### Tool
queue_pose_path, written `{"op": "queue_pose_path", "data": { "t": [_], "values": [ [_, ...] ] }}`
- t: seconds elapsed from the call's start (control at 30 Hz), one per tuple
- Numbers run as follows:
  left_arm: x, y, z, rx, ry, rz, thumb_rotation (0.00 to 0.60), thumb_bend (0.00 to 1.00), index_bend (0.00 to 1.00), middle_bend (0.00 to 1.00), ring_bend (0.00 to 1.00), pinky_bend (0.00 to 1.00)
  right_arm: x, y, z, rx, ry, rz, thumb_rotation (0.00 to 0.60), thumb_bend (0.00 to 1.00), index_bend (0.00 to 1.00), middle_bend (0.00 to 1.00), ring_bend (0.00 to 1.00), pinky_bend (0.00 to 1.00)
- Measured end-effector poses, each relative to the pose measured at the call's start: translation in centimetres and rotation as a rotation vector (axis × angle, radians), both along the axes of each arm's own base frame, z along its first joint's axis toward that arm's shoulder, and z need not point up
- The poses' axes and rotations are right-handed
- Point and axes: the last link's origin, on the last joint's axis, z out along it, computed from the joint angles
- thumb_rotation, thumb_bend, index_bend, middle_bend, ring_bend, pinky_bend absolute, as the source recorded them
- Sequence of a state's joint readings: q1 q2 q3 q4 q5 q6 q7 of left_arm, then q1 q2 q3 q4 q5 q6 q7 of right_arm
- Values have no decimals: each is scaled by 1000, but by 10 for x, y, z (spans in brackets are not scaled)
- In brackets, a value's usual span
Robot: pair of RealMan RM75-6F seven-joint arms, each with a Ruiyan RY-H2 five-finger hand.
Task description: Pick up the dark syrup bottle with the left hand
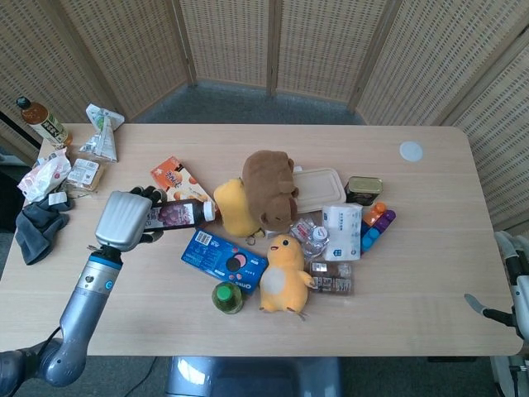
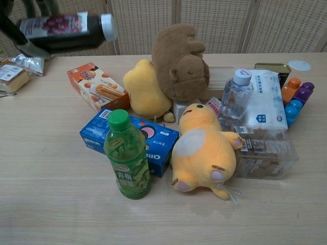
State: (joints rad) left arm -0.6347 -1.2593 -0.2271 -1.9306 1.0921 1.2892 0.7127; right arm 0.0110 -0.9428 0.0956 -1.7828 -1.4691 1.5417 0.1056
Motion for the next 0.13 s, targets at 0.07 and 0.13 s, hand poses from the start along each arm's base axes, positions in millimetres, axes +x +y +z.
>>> {"op": "queue_pose_path", "data": {
  "t": [0.07, 0.13],
  "values": [
    [13, -2, 13, 29, 8, -31, 600, 103, 607, 718, 666, 752, 0, 0, 1, -2, -3, 2, 600, 0, 0, 0, 0, 0],
    [24, -3, 23, 54, 14, -57, 600, 103, 608, 719, 666, 752, 1, 0, 2, -4, -6, 4, 600, 0, 0, 0, 0, 0]
  ]
}}
